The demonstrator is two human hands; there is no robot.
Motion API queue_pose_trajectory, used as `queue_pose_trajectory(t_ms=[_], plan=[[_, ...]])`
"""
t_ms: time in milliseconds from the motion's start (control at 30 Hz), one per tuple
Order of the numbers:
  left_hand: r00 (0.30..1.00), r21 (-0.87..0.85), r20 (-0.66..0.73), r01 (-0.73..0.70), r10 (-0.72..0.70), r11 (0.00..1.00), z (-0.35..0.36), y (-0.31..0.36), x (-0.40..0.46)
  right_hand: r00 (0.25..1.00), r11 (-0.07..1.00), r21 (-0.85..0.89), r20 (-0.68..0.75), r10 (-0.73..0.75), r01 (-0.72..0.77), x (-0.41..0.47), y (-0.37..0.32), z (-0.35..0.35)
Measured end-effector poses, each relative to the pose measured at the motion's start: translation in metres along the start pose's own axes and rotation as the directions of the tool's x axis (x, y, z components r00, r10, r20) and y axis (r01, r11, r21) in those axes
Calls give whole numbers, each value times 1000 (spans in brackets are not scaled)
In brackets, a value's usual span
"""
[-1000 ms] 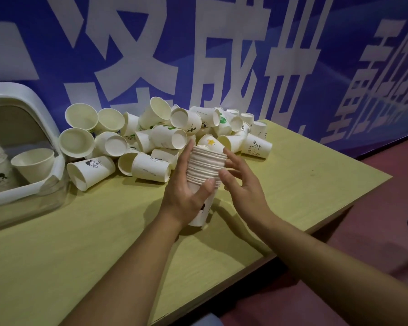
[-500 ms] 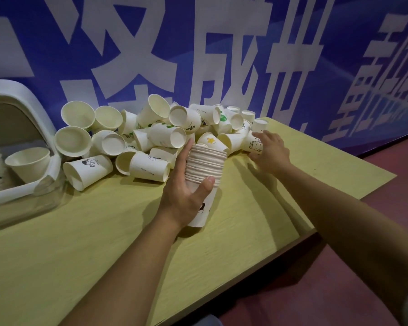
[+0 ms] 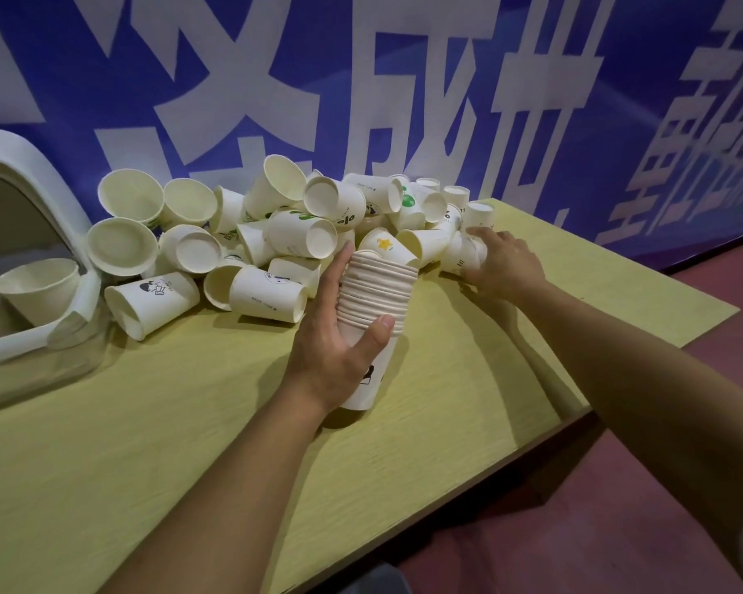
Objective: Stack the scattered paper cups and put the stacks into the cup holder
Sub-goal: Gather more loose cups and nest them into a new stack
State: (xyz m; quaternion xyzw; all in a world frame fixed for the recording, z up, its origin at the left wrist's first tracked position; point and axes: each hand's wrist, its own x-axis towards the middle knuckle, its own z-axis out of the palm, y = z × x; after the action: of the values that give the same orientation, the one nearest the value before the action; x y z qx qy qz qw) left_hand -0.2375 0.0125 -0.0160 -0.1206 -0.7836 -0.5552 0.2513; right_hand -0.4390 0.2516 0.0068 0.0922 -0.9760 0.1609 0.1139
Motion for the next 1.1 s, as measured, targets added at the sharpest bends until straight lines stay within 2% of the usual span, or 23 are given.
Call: queue_pose_trajectory(t_ms=[200, 300, 433, 567, 767, 867, 1000, 1100], plan=[[1000, -42, 7, 19, -19, 999, -1, 3, 0, 982, 994, 106, 189, 12, -33, -4, -5, -18], [998, -90, 57, 28, -23, 996, 0, 7, -3, 989, 962, 270, 145, -16, -24, -17, -15, -27], [988, -212, 155, 61, -28, 975, 0, 12, -5, 992, 845, 530, 45, -115, 74, -49, -42, -52], [976, -252, 216, 72, -16, 965, 1, 17, -5, 971, 760, 615, -34, -239, 208, -84, -66, -77], [963, -154, 270, 38, 5, 987, 0, 25, -7, 970, 627, 750, -81, -231, 212, -126, -95, -91], [973, -199, 230, 51, -4, 979, 2, 32, -9, 974, 589, 789, -51, -220, 174, -142, -104, -84], [998, -320, 65, 41, -21, 947, -3, 33, -7, 973, 578, 793, -74, -220, 191, -158, -107, -70], [998, -293, 59, 41, -25, 955, -19, 36, -11, 969, 579, 794, -50, -243, 187, -160, -113, -66]])
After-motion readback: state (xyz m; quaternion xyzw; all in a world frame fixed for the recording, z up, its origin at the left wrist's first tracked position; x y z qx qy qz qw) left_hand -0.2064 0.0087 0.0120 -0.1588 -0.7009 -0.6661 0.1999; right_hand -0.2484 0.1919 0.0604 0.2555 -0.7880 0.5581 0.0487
